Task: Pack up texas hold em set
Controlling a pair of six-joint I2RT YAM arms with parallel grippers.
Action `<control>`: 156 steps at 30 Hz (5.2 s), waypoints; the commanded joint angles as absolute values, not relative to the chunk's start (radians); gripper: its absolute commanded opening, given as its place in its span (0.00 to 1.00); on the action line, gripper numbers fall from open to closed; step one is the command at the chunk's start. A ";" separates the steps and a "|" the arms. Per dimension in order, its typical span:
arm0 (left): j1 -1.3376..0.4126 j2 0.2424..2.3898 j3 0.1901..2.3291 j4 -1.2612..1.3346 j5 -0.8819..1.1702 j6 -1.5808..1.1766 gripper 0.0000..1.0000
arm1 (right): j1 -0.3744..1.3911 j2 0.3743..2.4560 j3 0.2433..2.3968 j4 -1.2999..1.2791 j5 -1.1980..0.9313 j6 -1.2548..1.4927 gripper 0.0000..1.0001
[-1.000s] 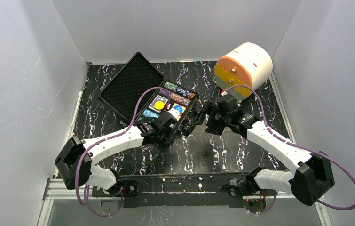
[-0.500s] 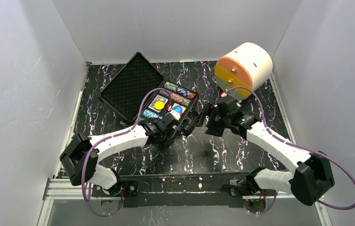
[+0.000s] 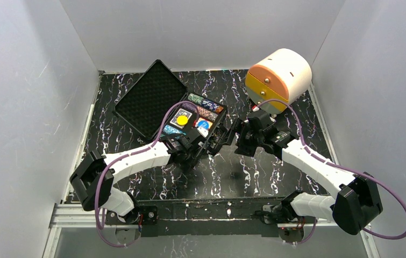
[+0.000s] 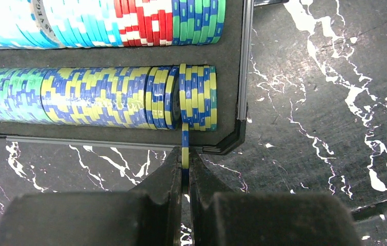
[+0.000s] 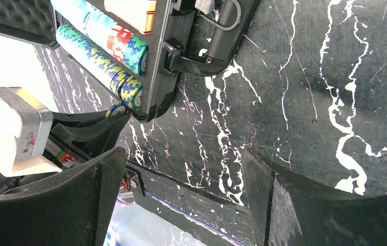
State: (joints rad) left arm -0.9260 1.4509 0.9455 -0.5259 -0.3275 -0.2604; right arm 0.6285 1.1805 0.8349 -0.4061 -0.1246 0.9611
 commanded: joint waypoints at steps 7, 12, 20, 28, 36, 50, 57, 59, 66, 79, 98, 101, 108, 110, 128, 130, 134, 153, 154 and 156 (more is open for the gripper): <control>-0.919 1.458 0.945 -0.423 -0.372 -0.285 0.00 | 0.624 1.201 0.821 -0.338 -0.204 0.915 0.89; -0.916 1.512 0.986 -0.474 -0.535 -0.350 0.00 | 0.624 1.207 0.816 -0.326 -0.216 0.917 0.88; -0.906 1.499 0.978 -0.418 -0.440 -0.319 0.00 | 0.623 1.197 0.816 -0.329 -0.209 0.921 0.88; -0.905 1.512 0.959 -0.346 -0.257 -0.266 0.00 | 0.623 1.202 0.817 -0.316 -0.225 0.912 0.88; -0.890 1.424 0.938 -0.336 -0.290 -0.285 0.00 | 0.645 1.262 0.782 -0.159 -0.324 0.883 0.60; -0.825 1.400 0.891 -0.325 -0.318 -0.321 0.00 | 0.743 1.598 0.912 0.201 -0.417 0.907 0.26; -0.818 1.401 0.886 -0.321 -0.282 -0.315 0.00 | 0.767 1.682 0.957 0.260 -0.436 0.942 0.25; -0.816 1.397 0.891 -0.320 -0.273 -0.309 0.00 | 0.775 1.704 0.970 0.254 -0.439 0.940 0.25; -0.816 1.376 0.896 -0.314 -0.240 -0.288 0.01 | 0.790 1.755 0.995 0.239 -0.438 0.934 0.24; -0.817 1.377 0.922 -0.357 -0.284 -0.248 0.00 | 0.812 1.782 1.019 0.047 -0.371 0.843 0.14; -0.817 1.359 0.944 -0.384 -0.272 -0.244 0.00 | 0.860 1.811 1.018 0.190 -0.397 0.771 0.07; -0.817 1.330 0.983 -0.406 -0.255 -0.231 0.00 | 0.866 1.814 1.017 0.183 -0.401 0.767 0.09; -0.816 1.269 1.042 -0.490 -0.222 -0.202 0.00 | 0.879 1.776 1.022 0.142 -0.349 0.762 0.19; -0.816 1.267 1.040 -0.497 -0.217 -0.219 0.00 | 0.882 1.756 1.021 0.127 -0.327 0.761 0.21; -0.817 1.306 0.971 -0.493 -0.136 -0.302 0.00 | 0.886 1.780 1.064 0.002 -0.326 0.742 0.28; -0.817 1.312 0.961 -0.490 -0.127 -0.299 0.00 | 0.886 1.778 1.060 0.011 -0.334 0.744 0.32; -0.815 1.321 0.936 -0.463 -0.121 -0.307 0.00 | 0.887 1.786 1.065 0.017 -0.342 0.756 0.33; -0.811 1.393 0.899 -0.376 -0.127 -0.286 0.00 | 0.886 1.807 1.074 0.002 -0.339 0.809 0.36; -0.810 1.400 0.898 -0.377 -0.143 -0.287 0.00 | 0.886 1.806 1.074 0.002 -0.338 0.809 0.36; -0.809 1.409 0.897 -0.383 -0.168 -0.287 0.02 | 0.885 1.805 1.074 0.002 -0.338 0.809 0.36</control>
